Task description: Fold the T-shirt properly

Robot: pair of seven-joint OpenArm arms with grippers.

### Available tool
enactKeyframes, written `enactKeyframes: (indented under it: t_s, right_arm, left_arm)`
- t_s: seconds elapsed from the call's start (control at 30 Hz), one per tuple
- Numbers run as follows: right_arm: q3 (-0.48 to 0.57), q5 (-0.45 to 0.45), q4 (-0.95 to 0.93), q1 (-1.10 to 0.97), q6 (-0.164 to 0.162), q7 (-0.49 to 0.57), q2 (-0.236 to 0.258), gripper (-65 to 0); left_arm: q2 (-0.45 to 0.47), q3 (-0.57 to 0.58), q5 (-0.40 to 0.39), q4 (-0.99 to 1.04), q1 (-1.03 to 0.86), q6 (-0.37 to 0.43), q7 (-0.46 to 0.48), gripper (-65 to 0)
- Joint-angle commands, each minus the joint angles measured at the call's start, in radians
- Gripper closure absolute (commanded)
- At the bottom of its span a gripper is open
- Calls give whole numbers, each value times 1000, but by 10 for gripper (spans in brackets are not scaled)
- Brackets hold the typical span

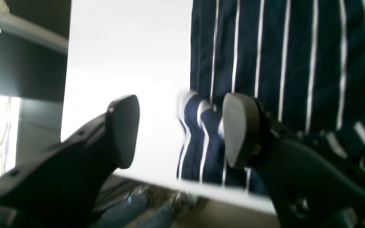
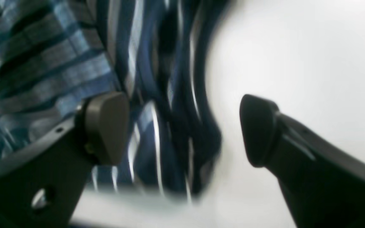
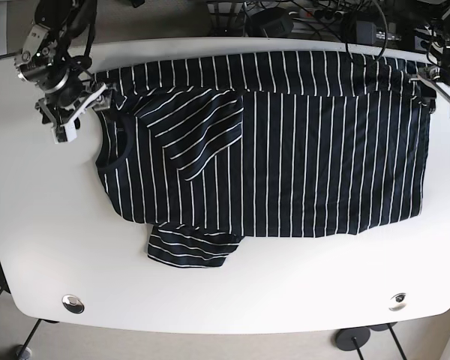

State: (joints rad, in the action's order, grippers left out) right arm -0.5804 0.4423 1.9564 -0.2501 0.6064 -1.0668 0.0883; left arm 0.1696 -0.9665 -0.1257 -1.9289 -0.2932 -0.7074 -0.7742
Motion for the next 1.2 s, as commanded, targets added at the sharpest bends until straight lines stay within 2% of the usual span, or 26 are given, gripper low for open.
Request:
enactKeyframes:
  t_s: [0.03, 0.17, 0.23, 0.4, 0.6, 0.7, 0.8, 0.9, 0.93, 0.97, 1.1, 1.13, 1.17, 1.2]
  right_arm:
    - [-2, 14, -41, 85, -1, 20, 6, -525]
    - [35, 14, -213, 258, -4, 20, 54, -525]
    - [60, 14, -328, 346, -4, 30, 89, -525]
    - [156, 14, -654, 530, -6, 195, 173, -525]
    - [270, 14, -960, 645, -6, 411, 248, -525]
    - [308, 14, -1029, 647, -6, 469, 252, -525]
    - [348, 16, -1032, 621, -6, 471, 242, -523]
    - [356, 16, -1030, 599, -6, 471, 209, -509]
    - [356, 14, -1030, 599, -6, 471, 202, -479]
    - [357, 14, -1030, 599, -6, 471, 195, -411]
    - [357, 14, -1030, 599, -6, 471, 193, -173]
    - [357, 14, -1030, 601, -6, 471, 193, -87]
    - [357, 14, -1030, 601, -6, 471, 193, -40]
    - [357, 14, -1030, 604, -6, 471, 193, -19]
  left_arm:
    - [17, -2, -10, -22, 42, 9, 5, -392]
    - [51, 31, -9, -20, 119, 9, -63, -392]
    - [52, 47, 1, -20, 148, 9, -67, -392]
    - [48, 114, 110, -20, 205, 9, -66, -392]
    - [46, 113, 114, -20, 211, 9, -64, -392]
    - [51, 108, 117, -17, 214, 9, -63, -393]
    - [52, 106, 117, -17, 248, 9, -63, -396]
    - [52, 108, 117, -13, 263, 9, -63, -396]
    - [52, 108, 117, 3, 283, 9, -63, -396]
    - [54, 108, 119, 44, 315, 9, -63, -396]
    - [115, 116, 117, 202, 384, 147, -63, -397]
    - [138, 128, 117, 280, 427, 167, -61, -397]
    - [160, 143, 117, 343, 454, 171, -61, -397]
    - [190, 157, 116, 440, 486, 173, -60, -397]
